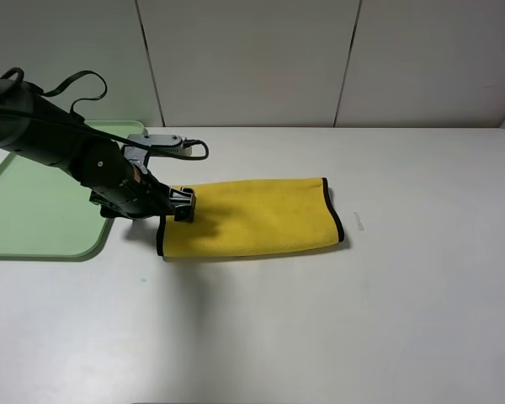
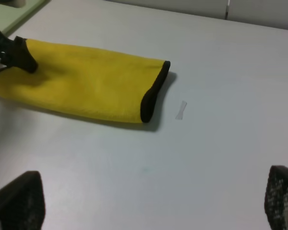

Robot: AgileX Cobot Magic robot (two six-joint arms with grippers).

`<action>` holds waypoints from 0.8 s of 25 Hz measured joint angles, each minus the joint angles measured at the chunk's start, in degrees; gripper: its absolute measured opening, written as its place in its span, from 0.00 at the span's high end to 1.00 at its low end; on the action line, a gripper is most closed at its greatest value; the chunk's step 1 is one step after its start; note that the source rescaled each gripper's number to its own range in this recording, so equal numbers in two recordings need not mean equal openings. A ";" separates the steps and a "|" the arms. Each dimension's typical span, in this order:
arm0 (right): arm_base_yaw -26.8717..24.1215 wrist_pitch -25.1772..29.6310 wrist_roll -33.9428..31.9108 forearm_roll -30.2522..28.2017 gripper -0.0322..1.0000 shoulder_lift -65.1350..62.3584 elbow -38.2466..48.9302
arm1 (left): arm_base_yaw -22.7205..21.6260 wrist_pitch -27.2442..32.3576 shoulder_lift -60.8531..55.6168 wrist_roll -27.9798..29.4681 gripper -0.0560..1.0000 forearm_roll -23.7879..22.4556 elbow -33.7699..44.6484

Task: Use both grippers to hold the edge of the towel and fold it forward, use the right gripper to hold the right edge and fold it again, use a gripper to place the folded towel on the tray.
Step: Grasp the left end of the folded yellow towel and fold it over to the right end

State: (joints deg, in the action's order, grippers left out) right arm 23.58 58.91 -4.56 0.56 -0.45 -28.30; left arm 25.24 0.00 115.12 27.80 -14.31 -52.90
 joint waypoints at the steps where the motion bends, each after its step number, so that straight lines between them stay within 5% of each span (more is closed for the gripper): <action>1: 0.00 0.00 0.00 0.02 0.00 0.00 0.00 | 0.30 0.00 0.42 -0.22 0.02 -0.25 -0.26; 20: 0.00 0.00 0.00 0.02 0.00 0.00 0.00 | 4.62 2.62 3.23 -1.55 0.02 -1.87 -3.53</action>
State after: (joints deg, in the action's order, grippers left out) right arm 23.58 58.91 -4.56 0.58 -0.45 -28.30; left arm 29.85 2.62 118.36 26.25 -16.18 -56.42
